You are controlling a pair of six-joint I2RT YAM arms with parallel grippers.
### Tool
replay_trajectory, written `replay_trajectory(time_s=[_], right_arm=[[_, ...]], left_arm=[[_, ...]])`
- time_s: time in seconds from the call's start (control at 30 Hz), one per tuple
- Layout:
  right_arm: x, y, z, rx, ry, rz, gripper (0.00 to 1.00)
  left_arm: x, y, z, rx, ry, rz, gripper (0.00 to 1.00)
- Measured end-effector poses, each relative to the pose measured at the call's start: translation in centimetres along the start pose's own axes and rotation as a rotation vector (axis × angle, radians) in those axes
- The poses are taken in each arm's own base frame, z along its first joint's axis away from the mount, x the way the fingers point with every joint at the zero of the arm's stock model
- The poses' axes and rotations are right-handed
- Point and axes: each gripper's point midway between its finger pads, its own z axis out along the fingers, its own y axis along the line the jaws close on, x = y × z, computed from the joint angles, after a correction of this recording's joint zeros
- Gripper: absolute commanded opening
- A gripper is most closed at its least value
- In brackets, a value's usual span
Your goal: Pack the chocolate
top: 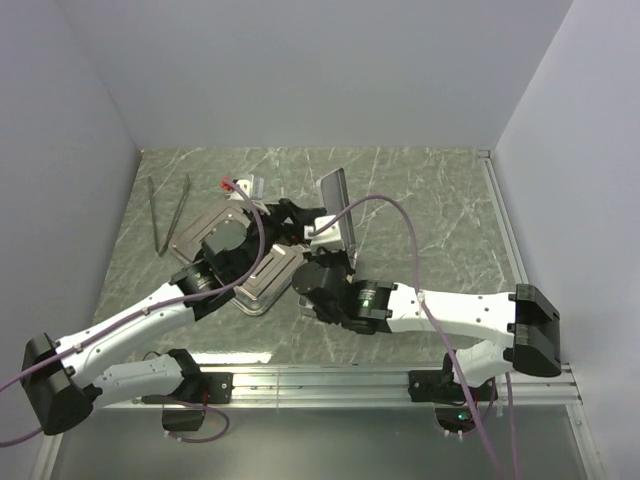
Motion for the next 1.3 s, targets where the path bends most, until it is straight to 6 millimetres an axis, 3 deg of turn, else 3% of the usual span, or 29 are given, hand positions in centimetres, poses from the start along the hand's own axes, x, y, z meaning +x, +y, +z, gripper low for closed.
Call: replay_trajectory(time_s=[0.17, 0.27, 0.4, 0.6, 0.7, 0.97, 1.23, 1.3], right_arm=[[0.3, -2.5, 1.9, -0.036, 0.031, 0.108, 0.00], [0.4, -4.3, 2.0, -0.090, 0.025, 0.185, 0.00], [-1.5, -4.9, 0.0, -0.253, -0.039, 0.326, 0.00], [-4.4, -5.9, -3.0, -0.476, -0.165, 0.513, 0.00], [-4.8, -5.6, -4.5, -0.596, -0.201, 0.566, 0.00], [-4.7, -2.7, -7.5, -0.868, -0.184, 0.615, 0.00], [-5.2, -1.2, -11.3, -1.110, -0.172, 0.674, 0.00], [-5.5, -0.9, -11.8, -1.149, -0.171, 0.686, 0.00]], left_arm=[[-0.5, -0.2, -3.0, 0.094, -0.022, 0.080, 0.99], [0.1, 0.9, -4.6, 0.188, -0.041, 0.109, 0.99], [0.5, 2.8, -4.1, 0.276, -0.031, 0.132, 0.99], [3.9, 1.8, -2.9, 0.469, 0.104, 0.093, 0.99], [4.3, 0.4, -3.6, 0.570, 0.110, 0.072, 0.99], [1.8, -2.8, -5.6, 0.746, 0.012, 0.073, 0.99], [2.5, -2.4, -5.0, 0.736, 0.027, 0.065, 0.98], [2.8, -2.3, -4.9, 0.735, 0.039, 0.052, 0.86]])
